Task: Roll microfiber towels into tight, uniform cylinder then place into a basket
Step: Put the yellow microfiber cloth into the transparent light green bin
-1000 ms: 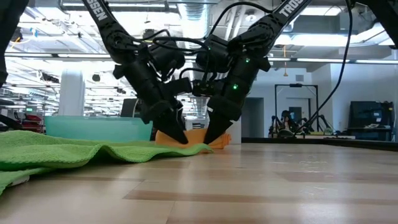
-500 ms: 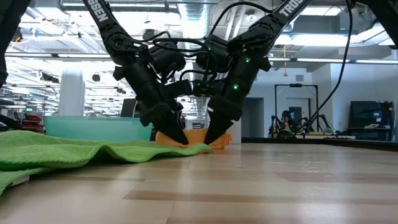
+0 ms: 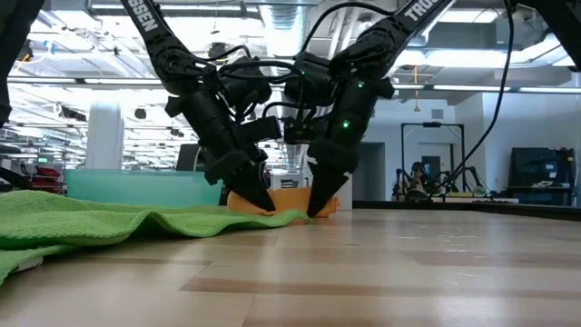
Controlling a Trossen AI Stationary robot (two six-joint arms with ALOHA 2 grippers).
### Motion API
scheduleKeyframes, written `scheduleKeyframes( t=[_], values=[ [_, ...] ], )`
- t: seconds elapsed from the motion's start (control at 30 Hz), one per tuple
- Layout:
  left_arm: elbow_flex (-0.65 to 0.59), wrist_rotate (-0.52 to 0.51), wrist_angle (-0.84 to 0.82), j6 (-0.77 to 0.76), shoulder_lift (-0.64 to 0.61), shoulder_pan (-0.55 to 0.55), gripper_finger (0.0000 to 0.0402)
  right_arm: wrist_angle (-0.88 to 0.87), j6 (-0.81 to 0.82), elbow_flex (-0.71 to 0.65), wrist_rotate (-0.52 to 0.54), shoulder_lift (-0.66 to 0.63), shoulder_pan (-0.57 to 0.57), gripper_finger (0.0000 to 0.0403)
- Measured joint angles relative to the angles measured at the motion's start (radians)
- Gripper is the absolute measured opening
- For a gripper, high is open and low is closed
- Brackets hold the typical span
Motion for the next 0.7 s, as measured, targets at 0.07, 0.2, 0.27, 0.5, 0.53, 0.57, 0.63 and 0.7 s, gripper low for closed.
scheduleKeyframes(
  t=[0.07,0.2,0.27,0.5,0.53,0.57,0.63,0.7],
  values=[
    [0.0,0.0,-0.004,0.0,0.0,0.0,0.003,-0.026,-0.002,0.013,-0.001,-0.001,-0.005,0.0241],
    [0.0,0.001,-0.005,0.0,0.0,0.002,0.003,-0.073,-0.008,0.017,0.0,-0.042,-0.01,0.0243],
    [-0.001,0.002,-0.005,-0.001,0.0,0.004,0.003,-0.1,-0.009,0.012,0.0,-0.067,-0.016,0.024],
    [-0.002,0.007,-0.012,-0.004,-0.002,0.009,0.003,-0.096,-0.037,-0.058,0.002,-0.204,-0.039,0.023],
    [-0.002,0.01,-0.012,-0.005,-0.003,0.01,0.003,-0.101,-0.037,-0.073,0.002,-0.226,-0.042,0.0229],
    [-0.002,0.011,-0.012,-0.006,-0.004,0.01,0.003,-0.098,-0.037,-0.086,0.002,-0.245,-0.046,0.0227],
    [-0.004,0.011,-0.021,-0.01,-0.014,0.012,0.003,-0.087,-0.035,-0.122,0.002,-0.292,-0.052,0.0226],
    [-0.004,0.015,-0.028,-0.01,-0.022,0.015,0.003,-0.06,-0.034,-0.164,0.002,-0.338,-0.054,0.0225]
  ],
)
